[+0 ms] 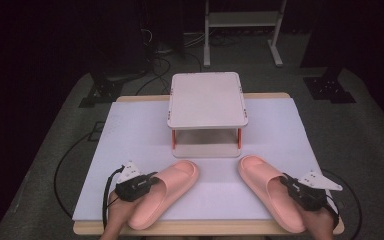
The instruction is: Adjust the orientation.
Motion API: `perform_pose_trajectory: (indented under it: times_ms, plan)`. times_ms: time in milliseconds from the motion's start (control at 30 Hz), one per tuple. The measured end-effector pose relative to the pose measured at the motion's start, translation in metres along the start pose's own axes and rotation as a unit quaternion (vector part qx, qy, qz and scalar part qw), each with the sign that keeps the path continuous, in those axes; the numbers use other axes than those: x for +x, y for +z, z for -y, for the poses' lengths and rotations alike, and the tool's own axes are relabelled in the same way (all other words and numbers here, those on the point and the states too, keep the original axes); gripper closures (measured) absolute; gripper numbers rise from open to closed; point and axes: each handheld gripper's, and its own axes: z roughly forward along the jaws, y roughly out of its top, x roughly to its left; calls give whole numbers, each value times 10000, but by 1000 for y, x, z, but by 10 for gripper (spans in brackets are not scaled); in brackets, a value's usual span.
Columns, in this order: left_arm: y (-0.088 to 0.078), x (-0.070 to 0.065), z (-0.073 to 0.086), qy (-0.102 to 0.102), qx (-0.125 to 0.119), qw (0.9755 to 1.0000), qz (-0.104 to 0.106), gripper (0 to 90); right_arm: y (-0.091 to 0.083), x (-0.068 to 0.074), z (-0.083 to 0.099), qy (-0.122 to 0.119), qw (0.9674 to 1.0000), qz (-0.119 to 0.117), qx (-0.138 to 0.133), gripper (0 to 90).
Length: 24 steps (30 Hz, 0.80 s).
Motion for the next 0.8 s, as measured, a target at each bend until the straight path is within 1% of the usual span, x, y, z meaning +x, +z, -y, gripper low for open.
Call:
perform_pose_trajectory:
  times_ms: [167,233,367,433,567,600,667,800]
  plan:
    - [-2,-1,-1,-13,-75,10000,33,800,-4,1,-2,41,10000,-7,-62,839]
    - [-3,-1,-2,-38,-141,9999,46,800,-7,1,-3,92,9999,-15,-115,840]
    - [-5,0,-3,-21,-167,9998,80,799,-10,3,-5,103,9998,-25,-166,840]
    - [-9,0,-5,-35,-252,9996,91,799,-13,4,-6,117,9997,-77,-185,840]
    - [-14,0,-6,-53,-315,9994,116,799,-15,5,-8,159,9995,-160,-243,840]
    - [-17,1,-7,-95,-364,9992,161,799,-17,5,-11,195,9991,-231,-283,840]
    - [-19,0,-9,-96,-394,9990,201,799,-20,5,-15,167,9990,-274,-321,840]
    - [-24,0,-15,-4,-438,9988,226,799,-26,7,-23,158,9984,-360,-412,840]
